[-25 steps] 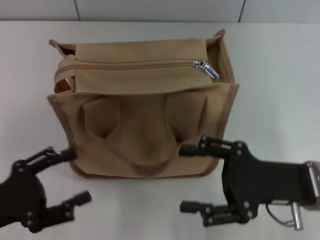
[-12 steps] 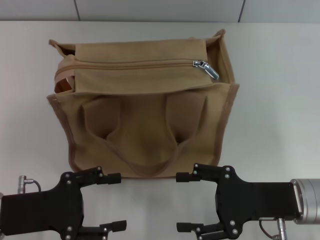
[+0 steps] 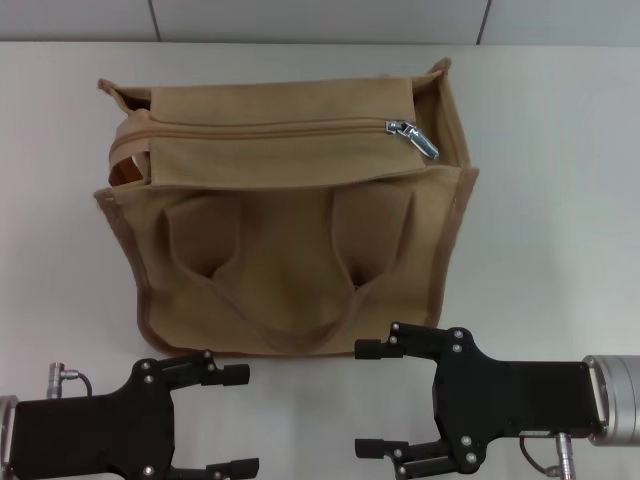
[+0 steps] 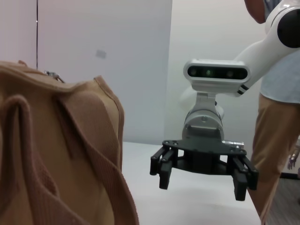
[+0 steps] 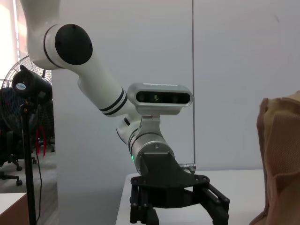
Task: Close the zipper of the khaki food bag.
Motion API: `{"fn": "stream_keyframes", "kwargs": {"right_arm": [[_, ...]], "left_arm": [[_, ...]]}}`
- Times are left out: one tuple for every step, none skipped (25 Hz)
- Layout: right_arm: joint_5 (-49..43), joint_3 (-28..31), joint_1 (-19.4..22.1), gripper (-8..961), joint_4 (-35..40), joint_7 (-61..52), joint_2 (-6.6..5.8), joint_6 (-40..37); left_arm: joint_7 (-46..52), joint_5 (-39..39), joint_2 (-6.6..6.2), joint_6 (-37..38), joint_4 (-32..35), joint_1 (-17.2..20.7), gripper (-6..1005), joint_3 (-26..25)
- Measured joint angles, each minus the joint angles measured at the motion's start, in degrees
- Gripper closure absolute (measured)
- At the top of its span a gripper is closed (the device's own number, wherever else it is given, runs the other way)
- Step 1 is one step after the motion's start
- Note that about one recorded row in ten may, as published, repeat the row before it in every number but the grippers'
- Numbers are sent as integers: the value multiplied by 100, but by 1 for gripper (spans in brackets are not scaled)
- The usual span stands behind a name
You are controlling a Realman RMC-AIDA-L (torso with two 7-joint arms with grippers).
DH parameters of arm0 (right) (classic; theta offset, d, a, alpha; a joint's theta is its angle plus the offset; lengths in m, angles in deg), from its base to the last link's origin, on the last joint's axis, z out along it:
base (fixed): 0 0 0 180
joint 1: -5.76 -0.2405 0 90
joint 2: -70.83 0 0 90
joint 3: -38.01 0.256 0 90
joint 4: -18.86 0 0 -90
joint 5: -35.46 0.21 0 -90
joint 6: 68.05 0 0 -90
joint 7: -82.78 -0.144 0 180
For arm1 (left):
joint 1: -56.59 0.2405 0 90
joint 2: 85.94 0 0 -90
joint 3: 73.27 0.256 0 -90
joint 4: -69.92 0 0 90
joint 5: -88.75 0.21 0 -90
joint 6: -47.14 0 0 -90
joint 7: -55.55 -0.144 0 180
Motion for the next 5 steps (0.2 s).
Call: {"fn": "stream_keyframes", "kwargs": {"right_arm": [[5, 13, 0, 136, -2, -1, 1, 0], [5, 13, 0, 136, -2, -1, 1, 0], [6, 17, 0, 136, -2, -1, 1, 0], [8, 21, 0, 136, -2, -1, 1, 0], [8, 21, 0, 136, -2, -1, 1, 0]], "left_arm": [[15, 0, 5, -40, 1, -2, 186, 60], [15, 1, 6, -49, 0, -2, 186, 84], [12, 1, 8, -80, 1, 2, 186, 146], [12, 1, 8, -80, 1, 2, 186, 146], [7, 0, 12, -98, 1, 5, 186, 165]]}}
